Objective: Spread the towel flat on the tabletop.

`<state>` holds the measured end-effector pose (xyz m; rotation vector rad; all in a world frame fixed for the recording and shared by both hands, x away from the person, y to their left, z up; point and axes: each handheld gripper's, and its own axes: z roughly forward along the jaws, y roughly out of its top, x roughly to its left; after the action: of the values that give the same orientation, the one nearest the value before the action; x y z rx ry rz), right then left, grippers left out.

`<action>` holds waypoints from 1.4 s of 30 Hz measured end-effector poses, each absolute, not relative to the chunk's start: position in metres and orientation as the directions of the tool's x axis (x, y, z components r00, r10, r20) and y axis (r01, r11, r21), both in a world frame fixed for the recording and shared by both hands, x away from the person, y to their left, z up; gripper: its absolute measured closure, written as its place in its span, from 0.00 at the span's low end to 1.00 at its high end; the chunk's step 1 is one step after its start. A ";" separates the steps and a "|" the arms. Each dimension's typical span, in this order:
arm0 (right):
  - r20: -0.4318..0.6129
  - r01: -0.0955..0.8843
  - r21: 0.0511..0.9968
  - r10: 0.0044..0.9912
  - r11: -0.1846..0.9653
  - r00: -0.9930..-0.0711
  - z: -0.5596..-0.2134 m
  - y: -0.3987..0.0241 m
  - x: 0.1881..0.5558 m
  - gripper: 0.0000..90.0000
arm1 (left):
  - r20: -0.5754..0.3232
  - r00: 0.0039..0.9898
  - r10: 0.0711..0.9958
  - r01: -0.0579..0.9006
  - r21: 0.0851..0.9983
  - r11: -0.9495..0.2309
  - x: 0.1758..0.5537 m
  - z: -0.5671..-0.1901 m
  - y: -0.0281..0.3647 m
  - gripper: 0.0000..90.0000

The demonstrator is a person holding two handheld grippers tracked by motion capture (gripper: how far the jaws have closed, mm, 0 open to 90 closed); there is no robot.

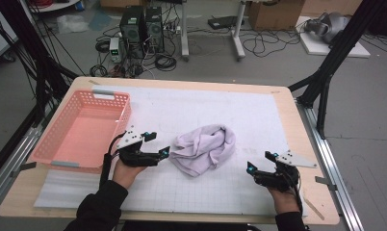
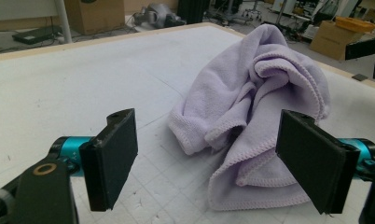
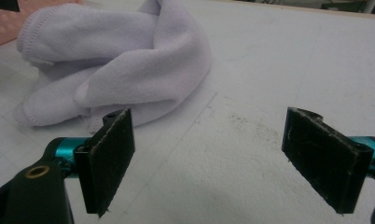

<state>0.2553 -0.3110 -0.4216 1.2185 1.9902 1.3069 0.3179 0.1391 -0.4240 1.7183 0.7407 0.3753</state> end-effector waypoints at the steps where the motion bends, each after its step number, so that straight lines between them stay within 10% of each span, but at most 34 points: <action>1: 0.087 0.423 0.893 0.862 0.155 -0.499 -0.422 -0.311 0.256 0.18 | -0.134 0.746 0.652 0.284 0.950 -0.129 0.318 -0.424 0.139 0.23; 20: 0.077 0.422 0.886 0.836 0.192 -0.543 -0.423 -0.301 0.259 0.18 | -0.111 0.788 0.606 0.285 0.938 -0.198 0.312 -0.427 0.121 0.26; 30: 0.078 0.428 0.882 0.835 0.196 -0.544 -0.424 -0.298 0.258 0.19 | -0.052 0.863 0.502 0.258 0.900 -0.352 0.318 -0.433 0.076 0.46; 35: 0.082 0.436 0.876 0.826 0.208 -0.558 -0.425 -0.292 0.259 0.25 | -0.006 0.867 0.498 0.250 0.870 -0.425 0.322 -0.439 0.071 0.91; 42: 0.079 0.418 0.871 0.766 0.257 -0.638 -0.424 -0.267 0.261 0.40 | -0.064 0.841 0.538 0.281 0.900 -0.334 0.324 -0.428 0.094 0.93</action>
<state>0.2613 -0.2670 -0.4244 1.0820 2.1744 1.3343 0.3240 0.0942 -0.4278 1.9367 0.6087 0.2964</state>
